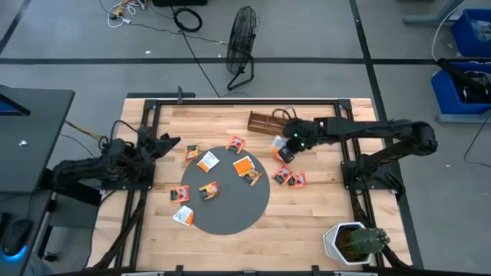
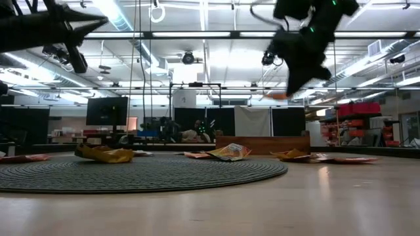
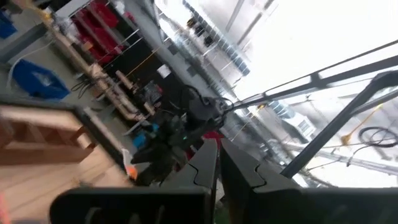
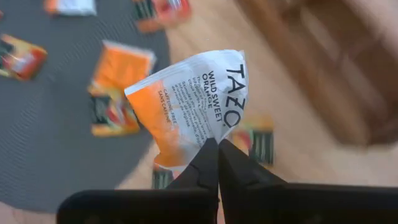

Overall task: Pick & Place Tea
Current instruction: Put the white tea bag into the left section of the wooden organizer

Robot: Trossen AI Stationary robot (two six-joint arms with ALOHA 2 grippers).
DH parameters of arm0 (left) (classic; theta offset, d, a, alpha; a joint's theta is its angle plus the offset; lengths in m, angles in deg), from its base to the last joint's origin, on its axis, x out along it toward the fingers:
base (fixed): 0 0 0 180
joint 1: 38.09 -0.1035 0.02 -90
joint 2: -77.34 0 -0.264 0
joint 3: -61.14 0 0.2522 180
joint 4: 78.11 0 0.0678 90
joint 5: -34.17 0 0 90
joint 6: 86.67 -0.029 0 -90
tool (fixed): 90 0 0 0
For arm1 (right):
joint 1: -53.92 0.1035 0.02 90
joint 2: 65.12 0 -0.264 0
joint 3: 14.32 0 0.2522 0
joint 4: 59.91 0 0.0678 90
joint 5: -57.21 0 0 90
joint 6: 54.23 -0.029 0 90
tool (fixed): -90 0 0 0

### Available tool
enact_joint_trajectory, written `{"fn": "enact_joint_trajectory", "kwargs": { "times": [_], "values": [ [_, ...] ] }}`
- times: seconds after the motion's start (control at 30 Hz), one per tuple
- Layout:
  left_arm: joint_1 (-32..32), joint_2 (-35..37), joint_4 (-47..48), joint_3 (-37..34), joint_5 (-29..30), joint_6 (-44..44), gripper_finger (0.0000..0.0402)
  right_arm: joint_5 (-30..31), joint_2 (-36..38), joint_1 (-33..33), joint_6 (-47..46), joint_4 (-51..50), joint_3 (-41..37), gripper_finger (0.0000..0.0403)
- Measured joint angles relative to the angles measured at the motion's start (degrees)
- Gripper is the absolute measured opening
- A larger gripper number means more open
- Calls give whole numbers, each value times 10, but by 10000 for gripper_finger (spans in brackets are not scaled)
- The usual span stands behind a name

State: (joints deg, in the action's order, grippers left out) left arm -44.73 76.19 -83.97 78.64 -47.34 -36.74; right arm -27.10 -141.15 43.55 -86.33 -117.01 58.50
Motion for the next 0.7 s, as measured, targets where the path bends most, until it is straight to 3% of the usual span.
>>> {"fn": "enact_joint_trajectory", "kwargs": {
  "times": [0.13, 0.33, 0.57, 0.7],
  "values": [
    [0, -43, 35, 40, -1, -1, 23, 40, -16, 7, 58, -16, 78, 0],
    [0, -151, 65, 119, -25, -43, 23, 54, -48, 7, 125, -39, 172, 0],
    [-3, -300, 134, 255, -28, -109, 27, 59, -106, 28, 212, -48, 275, 0],
    [-19, -382, 199, 334, -28, -116, 48, 94, -143, 49, 264, -49, 330, 0]
  ]
}}
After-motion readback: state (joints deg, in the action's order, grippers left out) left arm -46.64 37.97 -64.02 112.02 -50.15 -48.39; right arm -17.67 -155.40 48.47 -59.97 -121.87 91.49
